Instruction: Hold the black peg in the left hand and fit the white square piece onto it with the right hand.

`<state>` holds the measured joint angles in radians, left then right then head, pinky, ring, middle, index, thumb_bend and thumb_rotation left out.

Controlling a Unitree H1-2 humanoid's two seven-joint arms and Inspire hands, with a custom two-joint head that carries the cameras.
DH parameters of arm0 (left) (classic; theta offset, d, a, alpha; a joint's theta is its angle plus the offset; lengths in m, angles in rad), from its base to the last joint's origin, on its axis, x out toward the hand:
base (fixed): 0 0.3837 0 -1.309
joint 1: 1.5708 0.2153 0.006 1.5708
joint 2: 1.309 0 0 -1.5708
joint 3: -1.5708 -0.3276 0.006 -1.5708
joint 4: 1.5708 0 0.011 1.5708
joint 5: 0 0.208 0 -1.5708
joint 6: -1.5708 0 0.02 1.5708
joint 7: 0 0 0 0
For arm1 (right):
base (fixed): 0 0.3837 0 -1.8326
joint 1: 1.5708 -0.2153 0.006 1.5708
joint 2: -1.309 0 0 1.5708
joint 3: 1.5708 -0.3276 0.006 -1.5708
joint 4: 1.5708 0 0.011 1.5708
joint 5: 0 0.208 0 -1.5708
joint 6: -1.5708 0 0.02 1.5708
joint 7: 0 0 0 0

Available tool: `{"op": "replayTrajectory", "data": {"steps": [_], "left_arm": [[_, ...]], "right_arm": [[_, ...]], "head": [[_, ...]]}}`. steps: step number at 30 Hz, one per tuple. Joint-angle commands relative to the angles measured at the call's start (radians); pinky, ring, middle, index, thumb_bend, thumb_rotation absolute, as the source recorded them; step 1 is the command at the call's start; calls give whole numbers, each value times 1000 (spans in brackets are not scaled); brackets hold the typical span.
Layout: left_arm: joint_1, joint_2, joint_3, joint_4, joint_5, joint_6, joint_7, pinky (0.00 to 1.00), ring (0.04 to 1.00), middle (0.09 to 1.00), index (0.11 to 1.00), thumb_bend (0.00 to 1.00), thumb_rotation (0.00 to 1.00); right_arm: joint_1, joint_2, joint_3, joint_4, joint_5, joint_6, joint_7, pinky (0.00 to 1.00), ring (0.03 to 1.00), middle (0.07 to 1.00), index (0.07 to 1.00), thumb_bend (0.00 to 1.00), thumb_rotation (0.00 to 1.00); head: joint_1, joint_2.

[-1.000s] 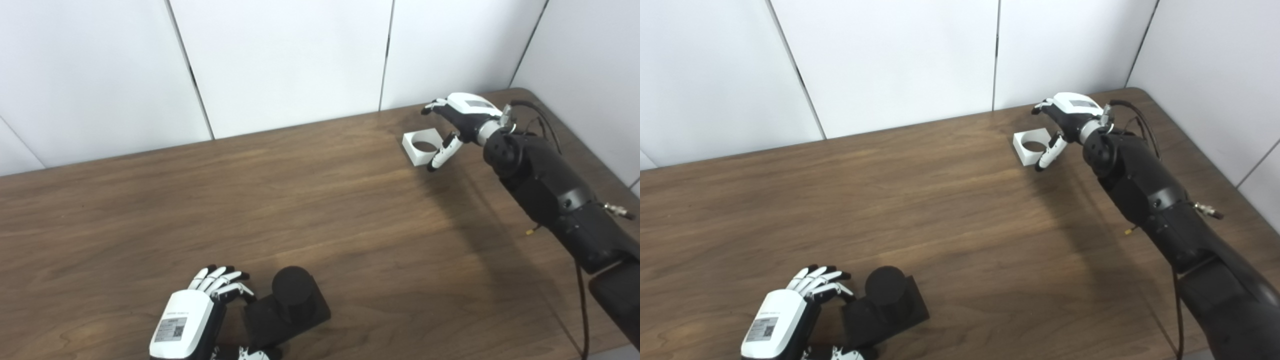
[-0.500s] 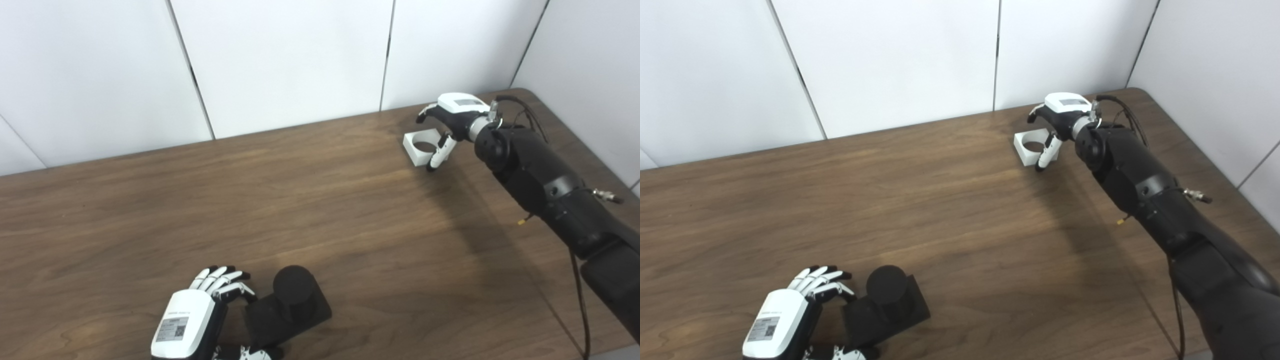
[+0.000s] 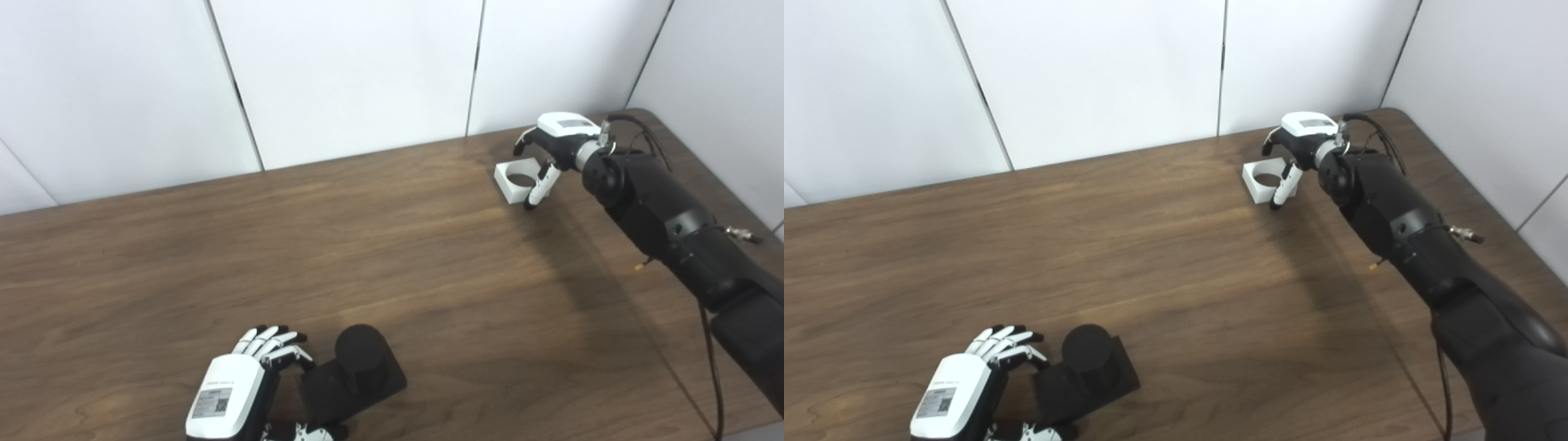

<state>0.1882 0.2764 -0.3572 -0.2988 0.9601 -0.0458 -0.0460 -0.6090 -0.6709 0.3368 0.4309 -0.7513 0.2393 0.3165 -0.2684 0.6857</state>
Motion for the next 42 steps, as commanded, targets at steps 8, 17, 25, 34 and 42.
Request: {"op": "replayTrajectory", "data": {"steps": [8, 17, 25, 34, 42], "left_arm": [[11, 1, -1, 31, 45, 23, -9, 907, 858, 783, 489, 513, 56], [12, -4, -3, 32, 49, 25, -6, 901, 856, 781, 490, 512, 57], [10, -10, -3, 30, 54, 32, -9, 901, 855, 780, 490, 512, 57], [4, -22, -8, 40, 71, 31, -4, 890, 849, 776, 489, 512, 57], [3, -35, -16, 34, 82, 44, -16, 902, 853, 780, 489, 512, 58]], "right_arm": [[-51, -36, -4, 8, -11, -30, -4, 1000, 904, 814, 495, 527, 138], [-53, -48, 19, -17, -18, -47, 33, 967, 892, 789, 486, 519, 128], [-37, -49, -18, -105, 11, -32, 56, 999, 901, 793, 487, 520, 129], [-15, -76, -49, -358, 23, -22, 152, 1000, 884, 780, 487, 521, 132], [-5, -68, -59, -666, 62, 9, 324, 980, 842, 761, 486, 521, 132]], "head": [[5, 7], [13, 9], [26, 9], [53, 16], [84, 33]]}}
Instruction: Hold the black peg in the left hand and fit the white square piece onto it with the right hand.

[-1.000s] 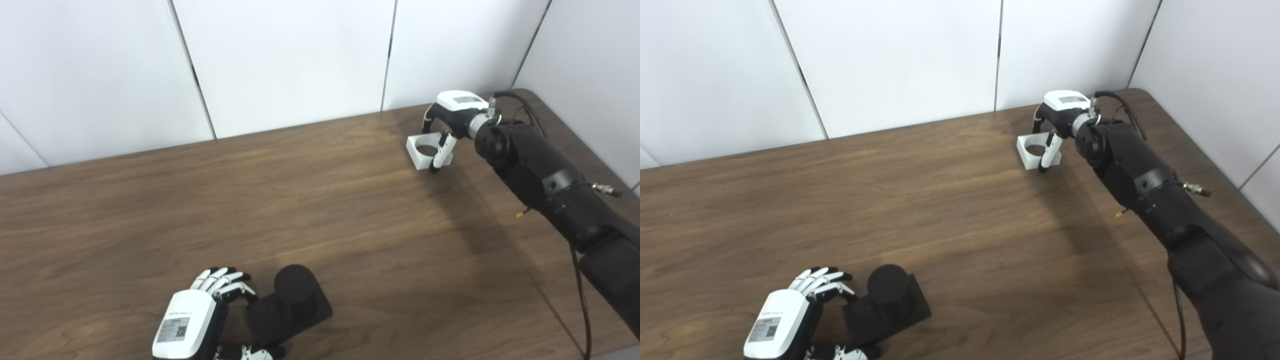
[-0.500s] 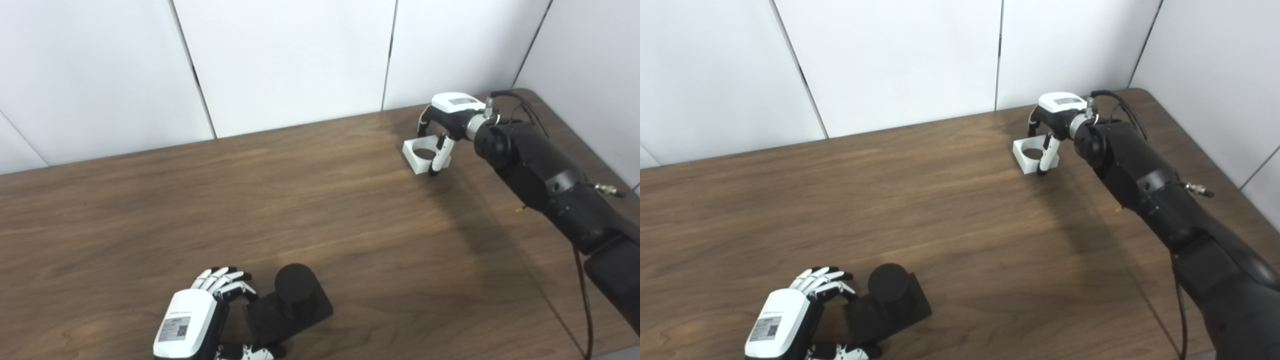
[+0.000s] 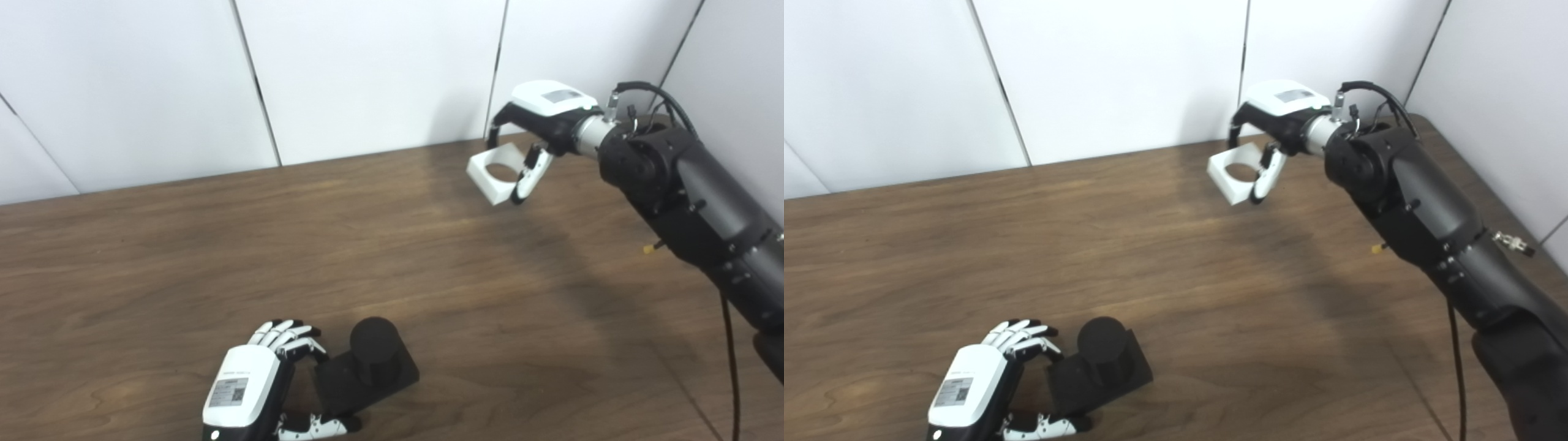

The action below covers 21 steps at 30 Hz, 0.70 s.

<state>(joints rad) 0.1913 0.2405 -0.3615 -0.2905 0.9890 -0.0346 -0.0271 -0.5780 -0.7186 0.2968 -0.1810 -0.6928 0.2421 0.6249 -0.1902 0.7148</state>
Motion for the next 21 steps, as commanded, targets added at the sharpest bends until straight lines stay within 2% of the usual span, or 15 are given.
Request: {"op": "replayTrajectory", "data": {"steps": [1, 4, 10, 16, 21], "left_arm": [[-2, -1, -14, 26, 55, 35, -38, 904, 855, 782, 490, 511, 58], [-5, -6, -18, 28, 62, 42, -43, 907, 856, 784, 490, 510, 59], [-12, -10, -29, 28, 73, 51, -40, 900, 852, 784, 490, 511, 58], [-15, -15, -41, 27, 100, 57, -33, 884, 845, 779, 489, 511, 59], [-14, -21, -44, 27, 106, 63, -33, 884, 845, 779, 489, 511, 59]], "right_arm": [[-35, -17, -18, -89, 8, 4, 33, 971, 837, 756, 486, 521, 132], [-29, 3, -13, -199, 32, 13, 97, 962, 833, 746, 484, 521, 130], [-17, 44, 11, -342, 20, 61, 210, 962, 846, 747, 484, 522, 130], [1, 100, 28, -447, 2, 70, 277, 961, 845, 738, 483, 523, 131], [15, 142, 37, -489, 1, 60, 298, 960, 847, 728, 482, 523, 130]], "head": [[13, 5], [21, 8], [43, 21], [58, 32], [64, 37]]}}
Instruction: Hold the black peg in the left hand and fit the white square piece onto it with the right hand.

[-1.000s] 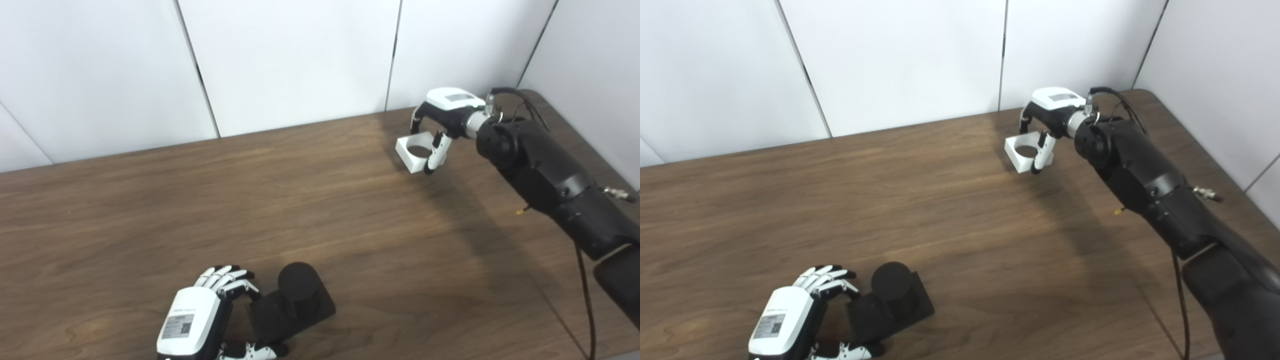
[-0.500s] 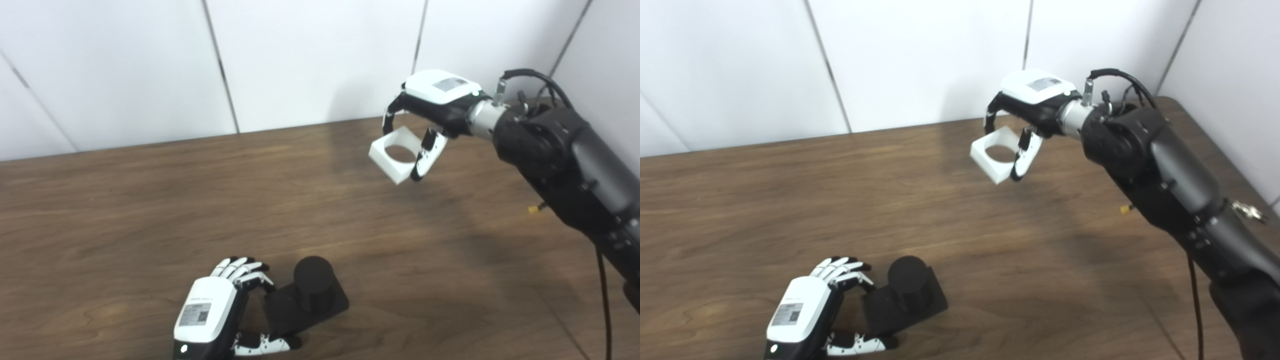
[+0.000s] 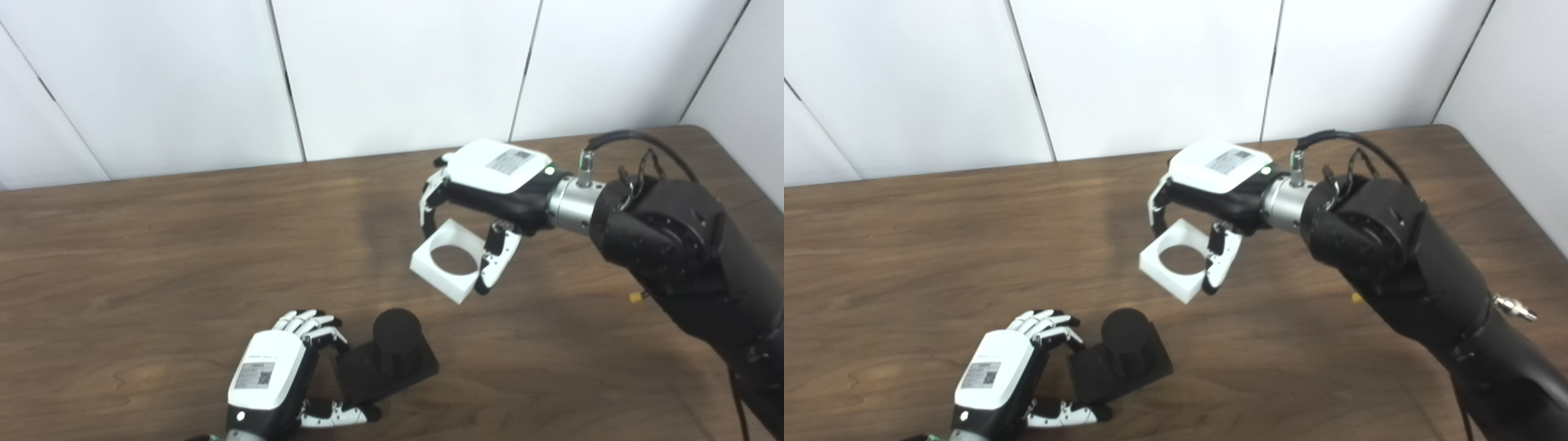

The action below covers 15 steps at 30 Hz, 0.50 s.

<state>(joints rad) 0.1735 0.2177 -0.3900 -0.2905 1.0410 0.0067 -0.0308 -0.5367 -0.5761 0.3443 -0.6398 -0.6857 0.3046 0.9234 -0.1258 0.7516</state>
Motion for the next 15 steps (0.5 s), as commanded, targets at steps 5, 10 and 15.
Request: {"op": "replayTrajectory", "data": {"steps": [5, 10, 15], "left_arm": [[2, -2, -20, 27, 59, 27, -26, 881, 842, 777, 489, 511, 60], [0, -4, -27, 32, 69, 32, -11, 871, 833, 772, 489, 511, 60], [-1, -7, -32, 27, 69, 41, -17, 866, 827, 769, 488, 512, 59]], "right_arm": [[-8, 25, -5, -49, -3, -5, 17, 966, 848, 727, 483, 522, 128], [18, 46, 5, -54, -2, -25, 17, 981, 851, 720, 482, 522, 128], [26, 68, 15, -63, 0, -38, 19, 976, 848, 723, 483, 523, 130]], "head": [[5, 6], [7, 11], [10, 14]]}}
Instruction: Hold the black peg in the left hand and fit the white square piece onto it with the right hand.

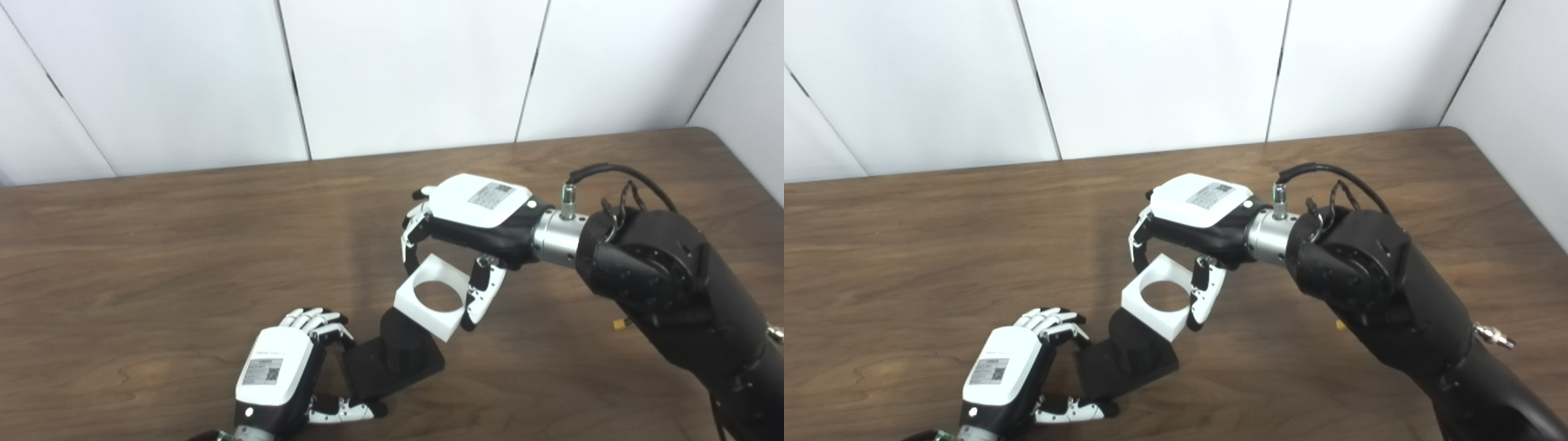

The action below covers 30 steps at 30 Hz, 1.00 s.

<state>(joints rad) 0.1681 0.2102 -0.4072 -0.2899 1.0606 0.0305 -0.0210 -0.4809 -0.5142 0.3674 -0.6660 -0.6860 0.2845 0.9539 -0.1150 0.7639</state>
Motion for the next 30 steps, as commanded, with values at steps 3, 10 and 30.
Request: {"op": "replayTrajectory", "data": {"steps": [3, 10, 30], "left_arm": [[3, 0, -18, 25, 48, 17, -29, 865, 827, 770, 488, 511, 59], [0, -2, -23, 8, 48, 32, -63, 875, 834, 778, 489, 509, 60], [-2, -15, -36, -19, 56, 59, -99, 863, 833, 779, 489, 510, 60]], "right_arm": [[-30, 18, 2, -39, -8, -26, -7, 972, 844, 722, 483, 523, 131], [-24, 37, 18, -42, -24, -23, 10, 958, 842, 721, 484, 523, 131], [43, 57, -7, -17, -2, -91, -52, 1000, 846, 712, 483, 523, 130]], "head": [[2, 3], [7, 11], [25, 23]]}}
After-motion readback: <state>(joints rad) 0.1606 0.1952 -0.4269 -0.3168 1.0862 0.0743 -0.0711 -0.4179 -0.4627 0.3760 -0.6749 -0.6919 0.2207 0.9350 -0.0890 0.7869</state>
